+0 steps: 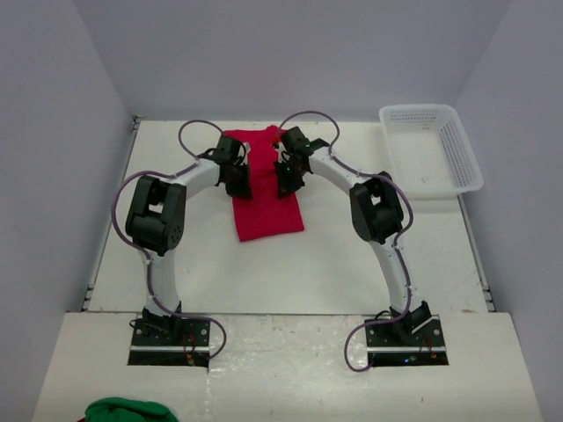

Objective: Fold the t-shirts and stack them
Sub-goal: Grab one side of the 2/3 rectangular tshirt with both arms

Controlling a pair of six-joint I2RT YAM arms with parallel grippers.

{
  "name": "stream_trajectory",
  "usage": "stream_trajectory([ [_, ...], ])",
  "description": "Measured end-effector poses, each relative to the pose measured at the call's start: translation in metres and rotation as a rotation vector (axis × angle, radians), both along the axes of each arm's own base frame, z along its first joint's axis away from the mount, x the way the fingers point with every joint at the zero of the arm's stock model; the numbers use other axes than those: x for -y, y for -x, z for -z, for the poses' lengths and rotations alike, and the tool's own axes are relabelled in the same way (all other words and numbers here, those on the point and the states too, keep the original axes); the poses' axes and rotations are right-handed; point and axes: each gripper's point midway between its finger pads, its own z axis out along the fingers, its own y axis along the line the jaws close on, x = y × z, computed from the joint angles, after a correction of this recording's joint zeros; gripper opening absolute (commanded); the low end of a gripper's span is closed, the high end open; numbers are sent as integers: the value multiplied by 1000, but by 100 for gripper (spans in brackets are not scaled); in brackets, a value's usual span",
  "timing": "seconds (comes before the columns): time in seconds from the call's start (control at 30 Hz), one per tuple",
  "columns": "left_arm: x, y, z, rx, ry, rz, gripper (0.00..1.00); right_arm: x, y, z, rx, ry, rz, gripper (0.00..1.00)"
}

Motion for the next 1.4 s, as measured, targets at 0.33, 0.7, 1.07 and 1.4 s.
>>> stream_trajectory([
  [0.33,-3,8,7,-30,-1,-41,0,11,30,16,-76,-10,47,0],
  [0.7,-6,63,7,-80,25,-55,0,27,80,18,-124,-9,81,0],
  [1.07,-5,151,10,-126,22,-22,0,42,170,21,-165,-11,71,0],
  [1.4,-2,190,11,-119,28,-9,0,37,229,23,-166,-44,61,0],
])
